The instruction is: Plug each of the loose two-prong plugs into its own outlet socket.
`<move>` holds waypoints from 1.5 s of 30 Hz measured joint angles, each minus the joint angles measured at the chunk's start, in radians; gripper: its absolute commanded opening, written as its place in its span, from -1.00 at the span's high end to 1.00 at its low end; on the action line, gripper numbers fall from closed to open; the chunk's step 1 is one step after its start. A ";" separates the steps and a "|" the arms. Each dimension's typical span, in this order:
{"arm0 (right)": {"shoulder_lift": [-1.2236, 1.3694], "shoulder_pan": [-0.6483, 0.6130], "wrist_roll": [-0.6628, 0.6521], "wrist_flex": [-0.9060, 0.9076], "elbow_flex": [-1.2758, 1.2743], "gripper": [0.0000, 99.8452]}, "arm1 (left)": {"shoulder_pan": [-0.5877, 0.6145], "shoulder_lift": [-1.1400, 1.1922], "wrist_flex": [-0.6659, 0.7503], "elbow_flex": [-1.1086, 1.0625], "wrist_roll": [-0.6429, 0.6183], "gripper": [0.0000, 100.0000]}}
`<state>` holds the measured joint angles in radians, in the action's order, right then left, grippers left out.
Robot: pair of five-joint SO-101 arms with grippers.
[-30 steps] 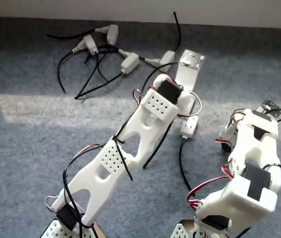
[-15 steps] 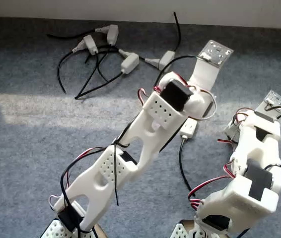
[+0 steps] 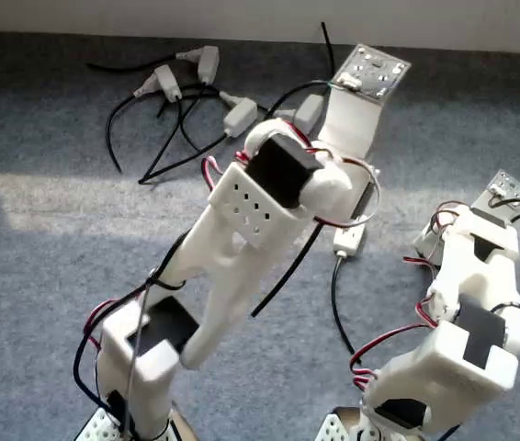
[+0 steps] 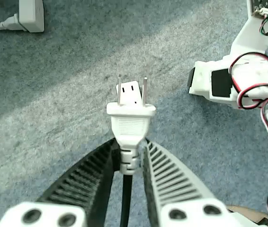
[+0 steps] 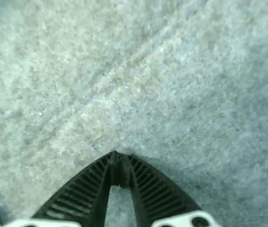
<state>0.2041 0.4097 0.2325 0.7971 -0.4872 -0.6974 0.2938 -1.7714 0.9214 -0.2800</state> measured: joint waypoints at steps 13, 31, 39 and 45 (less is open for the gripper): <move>0.008 0.000 0.000 0.002 0.002 0.98 | -0.020 -0.519 0.609 -1.046 0.058 0.99; -0.419 -0.203 -0.117 0.141 -0.020 0.98 | 0.000 -0.710 2.045 -2.053 0.201 0.99; -0.784 -0.365 -0.222 0.385 -0.020 0.98 | -0.020 -0.615 2.087 -2.055 0.187 0.99; -0.941 -0.463 -0.235 0.431 -0.031 0.98 | -0.061 -0.612 2.087 -2.055 0.189 0.99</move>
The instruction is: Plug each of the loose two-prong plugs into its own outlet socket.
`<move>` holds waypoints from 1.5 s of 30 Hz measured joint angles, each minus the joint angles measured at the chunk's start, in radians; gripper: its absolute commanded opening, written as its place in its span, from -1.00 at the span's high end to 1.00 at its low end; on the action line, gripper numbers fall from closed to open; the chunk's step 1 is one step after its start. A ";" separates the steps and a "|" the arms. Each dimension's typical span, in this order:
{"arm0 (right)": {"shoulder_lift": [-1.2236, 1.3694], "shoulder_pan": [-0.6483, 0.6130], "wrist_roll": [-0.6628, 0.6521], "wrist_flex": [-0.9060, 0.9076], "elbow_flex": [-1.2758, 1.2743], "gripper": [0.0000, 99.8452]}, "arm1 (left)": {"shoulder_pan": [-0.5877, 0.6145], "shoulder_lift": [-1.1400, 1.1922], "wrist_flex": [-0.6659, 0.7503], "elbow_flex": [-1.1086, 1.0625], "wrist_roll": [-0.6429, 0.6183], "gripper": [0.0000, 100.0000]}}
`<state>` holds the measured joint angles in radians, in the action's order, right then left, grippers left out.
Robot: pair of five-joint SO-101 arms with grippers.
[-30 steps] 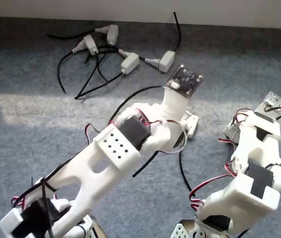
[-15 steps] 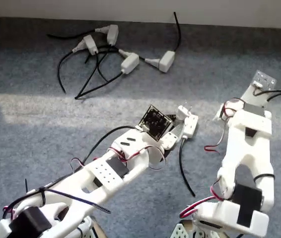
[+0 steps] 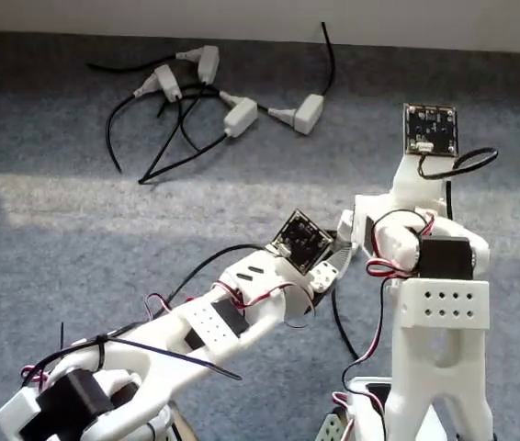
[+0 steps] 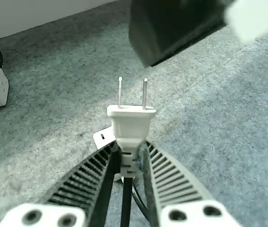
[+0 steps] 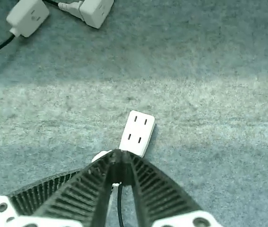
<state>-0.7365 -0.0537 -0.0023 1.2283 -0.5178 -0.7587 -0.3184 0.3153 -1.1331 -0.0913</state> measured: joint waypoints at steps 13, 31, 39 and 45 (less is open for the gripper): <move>-0.005 -0.017 0.000 0.032 -0.038 0.98 | -0.003 0.014 0.000 0.011 0.000 0.99; 0.327 0.097 -0.002 -0.302 -0.141 0.98 | -0.021 -0.046 -0.002 -0.018 -0.008 0.99; 0.453 0.123 0.000 -0.345 -0.138 0.98 | -0.023 -0.150 -0.003 -0.077 -0.008 0.99; 0.338 0.178 0.000 -0.318 -0.141 0.98 | -0.029 -0.101 -0.002 -0.051 -0.008 0.99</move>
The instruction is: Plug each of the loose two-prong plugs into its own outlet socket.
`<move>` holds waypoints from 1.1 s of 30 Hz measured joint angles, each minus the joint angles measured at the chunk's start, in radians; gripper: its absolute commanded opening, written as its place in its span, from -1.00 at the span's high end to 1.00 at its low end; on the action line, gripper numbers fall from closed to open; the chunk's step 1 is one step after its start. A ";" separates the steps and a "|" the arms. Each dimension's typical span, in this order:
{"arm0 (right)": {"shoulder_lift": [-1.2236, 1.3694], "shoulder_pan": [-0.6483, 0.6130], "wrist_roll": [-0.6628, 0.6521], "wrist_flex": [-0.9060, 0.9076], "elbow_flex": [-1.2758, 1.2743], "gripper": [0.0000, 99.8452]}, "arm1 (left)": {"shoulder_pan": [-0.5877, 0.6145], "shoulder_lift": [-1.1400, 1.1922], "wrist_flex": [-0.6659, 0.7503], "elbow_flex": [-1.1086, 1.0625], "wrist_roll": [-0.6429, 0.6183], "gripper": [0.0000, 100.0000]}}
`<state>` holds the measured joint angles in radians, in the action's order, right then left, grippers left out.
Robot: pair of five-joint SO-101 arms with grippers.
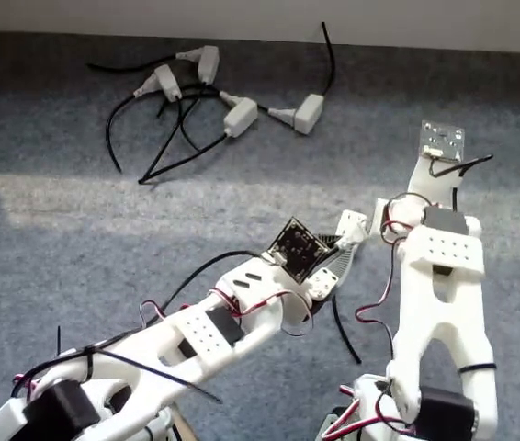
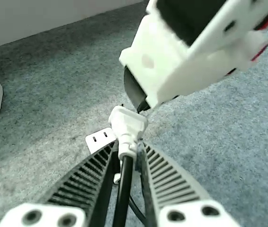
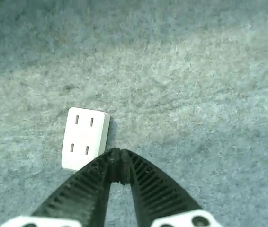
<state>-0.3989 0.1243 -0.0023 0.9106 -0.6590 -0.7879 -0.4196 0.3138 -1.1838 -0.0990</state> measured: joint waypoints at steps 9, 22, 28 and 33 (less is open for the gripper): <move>-0.275 -0.012 0.000 0.193 0.055 0.98 | 0.000 0.319 0.000 0.173 0.000 0.99; -0.305 -0.133 0.000 0.031 -0.147 0.98 | 0.005 0.216 0.000 0.135 0.000 0.99; -0.305 -0.130 0.000 0.015 -0.158 0.98 | 0.006 0.190 0.000 0.126 0.000 0.98; -0.305 -0.054 0.032 -0.009 -0.183 0.98 | 0.057 0.181 -0.023 0.060 0.000 0.99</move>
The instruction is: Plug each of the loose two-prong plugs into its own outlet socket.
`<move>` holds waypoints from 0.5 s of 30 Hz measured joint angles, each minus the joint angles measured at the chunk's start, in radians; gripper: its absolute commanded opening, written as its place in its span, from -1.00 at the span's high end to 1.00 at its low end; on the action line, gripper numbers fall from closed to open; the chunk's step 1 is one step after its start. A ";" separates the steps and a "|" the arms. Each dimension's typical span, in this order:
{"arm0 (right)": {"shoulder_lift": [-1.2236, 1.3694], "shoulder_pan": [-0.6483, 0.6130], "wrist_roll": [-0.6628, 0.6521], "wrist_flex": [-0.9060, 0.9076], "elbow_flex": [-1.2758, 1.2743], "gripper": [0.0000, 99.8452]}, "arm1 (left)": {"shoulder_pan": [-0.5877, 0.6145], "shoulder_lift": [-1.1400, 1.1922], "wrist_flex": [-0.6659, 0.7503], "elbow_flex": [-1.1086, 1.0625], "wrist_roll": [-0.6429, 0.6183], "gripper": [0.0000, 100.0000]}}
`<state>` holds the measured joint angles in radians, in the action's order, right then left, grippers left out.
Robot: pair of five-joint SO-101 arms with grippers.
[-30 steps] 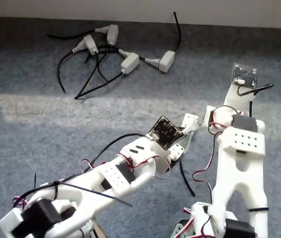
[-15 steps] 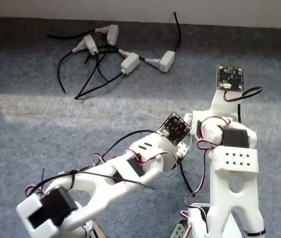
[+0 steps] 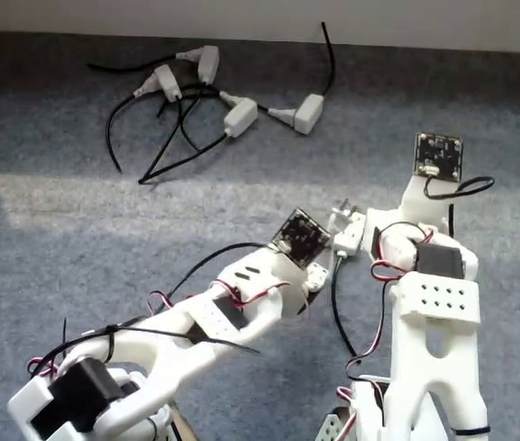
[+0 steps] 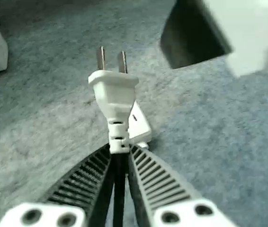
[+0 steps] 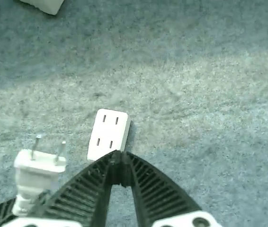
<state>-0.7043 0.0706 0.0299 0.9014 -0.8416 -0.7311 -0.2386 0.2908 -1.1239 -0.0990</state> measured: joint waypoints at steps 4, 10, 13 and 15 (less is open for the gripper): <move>0.000 0.018 0.040 -0.100 -0.084 0.98 | 0.133 0.000 -0.089 -0.023 0.000 0.99; 0.000 0.025 0.049 -0.239 -0.190 0.98 | 0.278 -0.002 -0.410 0.009 0.000 0.98; 0.000 0.020 0.049 -0.299 -0.242 0.98 | 0.287 -0.002 -0.655 0.072 0.000 0.94; 0.000 0.021 0.049 -0.331 -0.269 0.98 | 0.287 -0.002 -0.801 0.109 0.000 0.82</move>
<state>-0.7043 0.0921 0.0790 0.5700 -1.1101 -0.4442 -0.2401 -0.5102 -1.0150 -0.0990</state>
